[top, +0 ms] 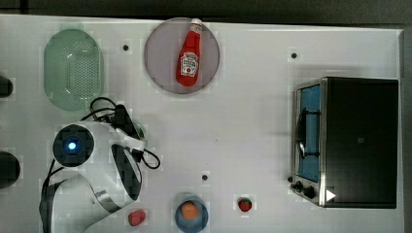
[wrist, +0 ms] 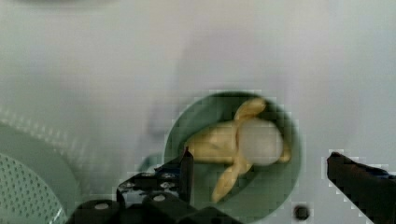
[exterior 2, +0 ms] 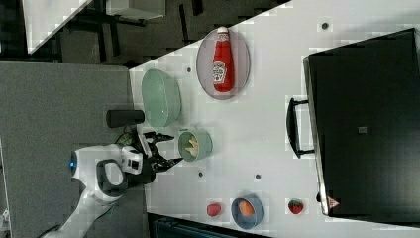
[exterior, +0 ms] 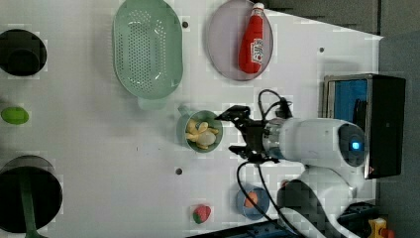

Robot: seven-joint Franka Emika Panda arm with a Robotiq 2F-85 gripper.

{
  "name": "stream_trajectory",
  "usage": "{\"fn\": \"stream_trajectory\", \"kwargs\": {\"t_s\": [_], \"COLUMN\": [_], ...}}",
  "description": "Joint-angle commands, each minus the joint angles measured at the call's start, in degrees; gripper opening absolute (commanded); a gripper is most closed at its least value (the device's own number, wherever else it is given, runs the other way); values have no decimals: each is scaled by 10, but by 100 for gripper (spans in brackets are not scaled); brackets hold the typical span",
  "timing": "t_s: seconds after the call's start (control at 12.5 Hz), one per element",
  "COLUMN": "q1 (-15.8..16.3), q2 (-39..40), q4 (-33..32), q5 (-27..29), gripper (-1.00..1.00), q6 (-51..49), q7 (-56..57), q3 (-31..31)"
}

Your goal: Pick Banana and place it in mug.

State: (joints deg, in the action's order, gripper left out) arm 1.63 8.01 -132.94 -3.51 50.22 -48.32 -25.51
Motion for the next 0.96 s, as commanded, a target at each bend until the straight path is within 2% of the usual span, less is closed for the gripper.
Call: {"fn": "stream_trajectory", "kwargs": {"t_s": [0.08, 0.4, 0.72, 0.96], "q1": [-17, -28, -30, -31], "q2": [-113, -181, -195, -195], "q4": [50, 114, 187, 228], "q5": [9, 9, 9, 9], "gripper": [100, 100, 100, 100], "q6": [-117, -241, -316, -395], "q7": [70, 243, 376, 447], "q3": [47, 145, 238, 274]}}
